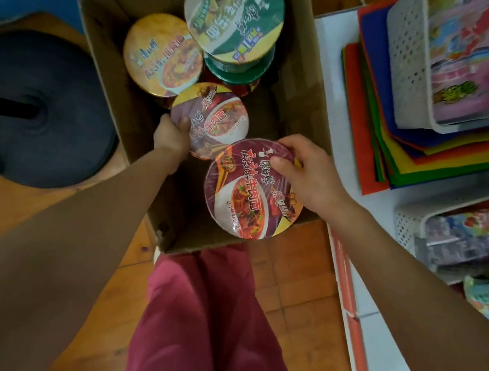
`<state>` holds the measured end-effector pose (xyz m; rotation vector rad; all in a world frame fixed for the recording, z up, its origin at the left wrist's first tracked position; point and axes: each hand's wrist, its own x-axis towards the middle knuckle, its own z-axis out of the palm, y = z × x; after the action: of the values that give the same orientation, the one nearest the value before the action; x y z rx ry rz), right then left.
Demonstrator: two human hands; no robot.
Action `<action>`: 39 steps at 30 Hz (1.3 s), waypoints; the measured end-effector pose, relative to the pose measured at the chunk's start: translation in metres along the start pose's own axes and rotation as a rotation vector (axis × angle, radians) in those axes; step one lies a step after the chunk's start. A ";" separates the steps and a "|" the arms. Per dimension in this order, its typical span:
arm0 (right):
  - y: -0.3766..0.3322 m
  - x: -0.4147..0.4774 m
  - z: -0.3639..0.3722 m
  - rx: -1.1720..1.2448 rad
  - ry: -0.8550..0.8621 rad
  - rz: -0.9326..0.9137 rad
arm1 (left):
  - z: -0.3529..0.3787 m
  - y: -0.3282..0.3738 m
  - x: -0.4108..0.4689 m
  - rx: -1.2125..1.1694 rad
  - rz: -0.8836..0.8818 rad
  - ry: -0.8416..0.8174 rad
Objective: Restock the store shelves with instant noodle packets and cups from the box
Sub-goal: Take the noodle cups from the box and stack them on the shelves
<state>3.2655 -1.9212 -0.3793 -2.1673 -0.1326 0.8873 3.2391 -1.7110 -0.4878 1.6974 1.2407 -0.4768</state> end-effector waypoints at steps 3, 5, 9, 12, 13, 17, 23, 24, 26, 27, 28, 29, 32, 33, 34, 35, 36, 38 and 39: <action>-0.028 -0.023 -0.020 -0.014 0.042 -0.020 | -0.024 0.019 -0.034 -0.049 -0.020 -0.020; -0.047 -0.040 -0.035 -0.002 0.059 -0.016 | -0.041 0.032 -0.059 -0.082 -0.021 -0.025; -0.087 -0.080 -0.061 0.027 0.099 -0.005 | -0.080 0.050 -0.107 -0.057 0.048 0.020; -0.120 -0.112 -0.077 0.018 0.145 -0.026 | -0.111 0.066 -0.146 -0.015 0.126 0.034; -0.131 -0.124 -0.082 0.002 0.160 -0.042 | -0.120 0.073 -0.161 0.025 0.169 0.044; -0.182 -0.177 -0.093 -0.095 0.225 -0.098 | -0.163 0.101 -0.217 0.169 0.392 0.059; -0.266 -0.278 -0.092 -0.222 0.418 -0.149 | -0.242 0.148 -0.307 0.282 0.769 0.024; -0.280 -0.298 -0.091 -0.237 0.444 -0.158 | -0.256 0.155 -0.323 0.295 0.837 0.033; -0.306 -0.335 -0.090 -0.255 0.491 -0.170 | -0.281 0.172 -0.356 0.320 0.946 0.052; -0.318 -0.354 -0.090 -0.264 0.513 -0.172 | -0.293 0.180 -0.374 0.329 0.989 0.054; -0.329 -0.374 -0.090 -0.269 0.536 -0.172 | -0.303 0.189 -0.395 0.337 1.040 0.052; -0.338 -0.395 -0.090 -0.272 0.561 -0.170 | -0.311 0.197 -0.416 0.352 1.086 0.047; -0.359 -0.461 -0.097 -0.269 0.636 -0.131 | -0.327 0.217 -0.488 0.400 1.232 0.018; -0.363 -0.484 -0.101 -0.279 0.662 -0.112 | -0.329 0.222 -0.512 0.416 1.276 0.003; -0.366 -0.507 -0.105 -0.295 0.689 -0.095 | -0.329 0.226 -0.536 0.427 1.331 -0.011; -0.367 -0.531 -0.110 -0.313 0.716 -0.080 | -0.327 0.230 -0.561 0.446 1.380 -0.031; -0.367 -0.556 -0.114 -0.325 0.745 -0.064 | -0.324 0.232 -0.587 0.459 1.434 -0.047; -0.365 -0.606 -0.121 -0.334 0.828 -0.033 | -0.314 0.234 -0.637 0.466 1.509 -0.079; -0.362 -0.632 -0.123 -0.334 0.875 -0.018 | -0.307 0.233 -0.661 0.462 1.543 -0.104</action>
<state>2.9341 -1.9733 0.2788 -2.6610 0.1463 -0.1648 3.1107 -1.8003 0.2612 2.3883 -0.4949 0.1424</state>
